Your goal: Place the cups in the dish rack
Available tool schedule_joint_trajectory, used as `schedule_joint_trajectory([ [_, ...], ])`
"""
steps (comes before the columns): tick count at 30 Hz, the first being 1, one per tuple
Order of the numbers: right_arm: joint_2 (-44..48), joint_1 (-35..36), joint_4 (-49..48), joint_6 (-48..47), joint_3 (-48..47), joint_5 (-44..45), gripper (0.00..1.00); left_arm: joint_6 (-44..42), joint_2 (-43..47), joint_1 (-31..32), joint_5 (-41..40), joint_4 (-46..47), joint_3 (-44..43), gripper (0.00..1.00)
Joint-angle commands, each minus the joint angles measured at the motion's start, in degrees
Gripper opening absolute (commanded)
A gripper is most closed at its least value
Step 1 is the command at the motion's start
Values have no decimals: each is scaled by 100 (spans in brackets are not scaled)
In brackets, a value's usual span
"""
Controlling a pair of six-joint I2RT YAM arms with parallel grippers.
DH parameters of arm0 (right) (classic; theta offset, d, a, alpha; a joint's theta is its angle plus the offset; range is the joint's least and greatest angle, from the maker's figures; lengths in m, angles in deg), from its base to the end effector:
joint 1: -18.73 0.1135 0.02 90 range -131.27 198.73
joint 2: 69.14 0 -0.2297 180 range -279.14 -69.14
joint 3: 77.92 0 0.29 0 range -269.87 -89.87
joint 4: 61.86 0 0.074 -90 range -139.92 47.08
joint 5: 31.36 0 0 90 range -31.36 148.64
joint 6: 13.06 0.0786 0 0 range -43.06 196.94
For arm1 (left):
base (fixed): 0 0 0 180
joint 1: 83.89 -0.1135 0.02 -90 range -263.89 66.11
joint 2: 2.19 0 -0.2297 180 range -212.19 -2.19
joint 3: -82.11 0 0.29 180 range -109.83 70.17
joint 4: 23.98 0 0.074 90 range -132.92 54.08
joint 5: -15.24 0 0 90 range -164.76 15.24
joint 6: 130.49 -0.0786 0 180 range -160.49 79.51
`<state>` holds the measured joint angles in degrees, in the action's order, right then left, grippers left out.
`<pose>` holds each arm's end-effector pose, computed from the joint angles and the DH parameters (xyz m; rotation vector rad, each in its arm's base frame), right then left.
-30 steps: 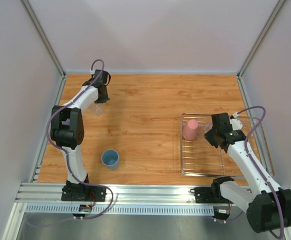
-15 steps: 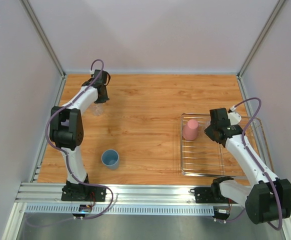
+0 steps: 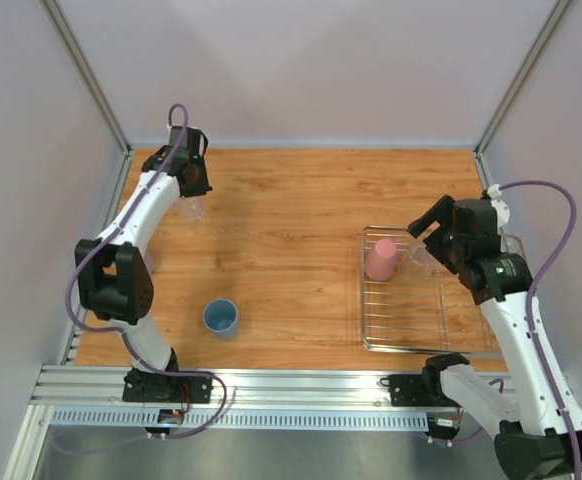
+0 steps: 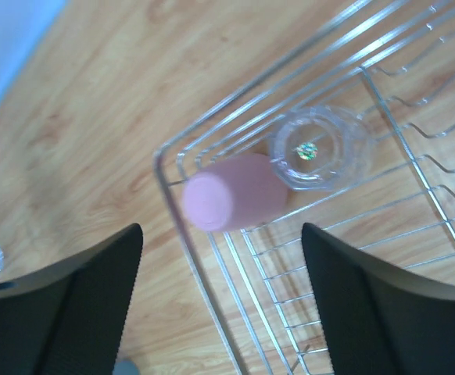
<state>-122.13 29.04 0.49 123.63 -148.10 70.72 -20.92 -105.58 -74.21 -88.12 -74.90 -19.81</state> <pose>0.2638 0.0313 0.2757 0.8303 2.1984 0.2439 0.4515 -0.0586 0.2103 -0.3085 2.4325 0.0670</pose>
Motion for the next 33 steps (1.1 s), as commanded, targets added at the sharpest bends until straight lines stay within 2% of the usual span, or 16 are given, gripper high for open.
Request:
schedule_joint_trajectory([
  [1, 131, -20, -134, -319, -714, -407, 87, 142, 1012, 8, 1119, -216, -259, 0],
  [2, 96, -20, -320, -337, -811, -599, 96, 457, 1475, 8, 1482, -50, -127, 0],
  [3, -17, -20, -487, -267, -899, -967, 100, 634, 1715, 17, 2156, 448, 31, 0],
  [5, -158, 24, -1128, -188, -1040, -1433, 100, 1020, 2268, 69, 2670, 951, 401, 0],
  [8, -369, 155, -1884, 102, -1189, -1664, 100, 1505, 2656, 307, 3129, 1646, 428, 0],
  [11, -685, 234, -2719, 699, -1278, -2103, 100, 2206, 3060, 518, 3506, 3155, 962, 0],
  [12, -773, 279, -2860, 1083, -1365, -2208, 100, 2826, 3132, 544, 3699, 4335, 1364, 0],
  [15, -1151, 568, -3546, 1464, -1558, -2341, 100, 3473, 3238, 693, 3903, 6246, 1798, 0],
  [16, -1291, 726, -3878, 1717, -1585, -2350, 100, 3648, 3203, 807, 3903, 6523, 1877, 0],
  [19, -1389, 1042, -4573, 2122, -1620, -2184, 100, 3624, 3133, 1027, 3859, 6939, 1800, 0],
  [25, -1679, 1605, -4979, 2660, -1630, -1771, 100, 3606, 3045, 1476, 3709, 7747, 1870, 0],
  [28, -1784, 1764, -5462, 2906, -1594, -1726, 100, 3448, 3009, 1687, 3710, 7783, 1878, 0],
  [33, -1820, 2036, -5735, 2977, -1586, -1569, 100, 3483, 2921, 1749, 3771, 7836, 1913, 0],
])
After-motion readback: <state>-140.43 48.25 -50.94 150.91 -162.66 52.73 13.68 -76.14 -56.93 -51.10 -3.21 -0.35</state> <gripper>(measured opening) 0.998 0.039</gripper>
